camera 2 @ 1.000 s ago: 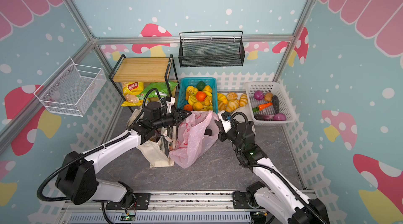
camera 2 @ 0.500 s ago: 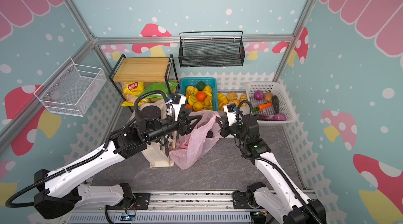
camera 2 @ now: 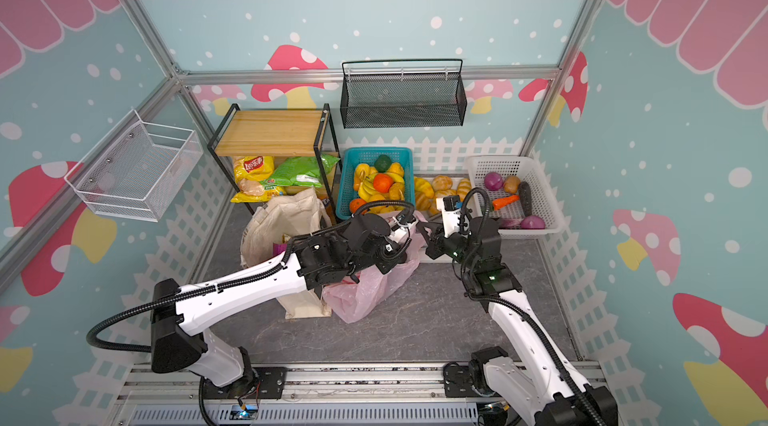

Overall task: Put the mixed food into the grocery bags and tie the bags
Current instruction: 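Lift the pink bag by its handles with both grippers, pulling them apart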

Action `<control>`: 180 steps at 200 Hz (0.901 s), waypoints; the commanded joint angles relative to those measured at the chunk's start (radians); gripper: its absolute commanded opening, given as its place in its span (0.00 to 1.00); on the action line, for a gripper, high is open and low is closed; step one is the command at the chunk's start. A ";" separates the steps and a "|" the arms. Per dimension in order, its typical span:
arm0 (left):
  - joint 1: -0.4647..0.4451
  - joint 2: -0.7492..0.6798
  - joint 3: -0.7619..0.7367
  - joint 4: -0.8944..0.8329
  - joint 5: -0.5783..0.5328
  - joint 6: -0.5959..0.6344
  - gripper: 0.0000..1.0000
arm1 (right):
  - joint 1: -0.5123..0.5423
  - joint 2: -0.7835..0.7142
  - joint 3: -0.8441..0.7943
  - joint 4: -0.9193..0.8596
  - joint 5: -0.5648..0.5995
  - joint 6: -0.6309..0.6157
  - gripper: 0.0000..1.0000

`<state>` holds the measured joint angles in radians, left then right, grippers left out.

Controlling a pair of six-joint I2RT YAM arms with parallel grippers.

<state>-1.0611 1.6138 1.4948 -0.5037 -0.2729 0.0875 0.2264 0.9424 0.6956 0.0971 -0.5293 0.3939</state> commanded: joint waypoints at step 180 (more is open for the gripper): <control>0.412 -0.352 -0.358 0.524 0.584 -0.545 0.05 | -0.010 -0.400 0.192 -0.207 -0.005 -0.167 0.00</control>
<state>-0.6544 1.2335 1.1355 0.0280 0.2699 -0.4179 0.2222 0.5198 0.8959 -0.0727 -0.5892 0.2153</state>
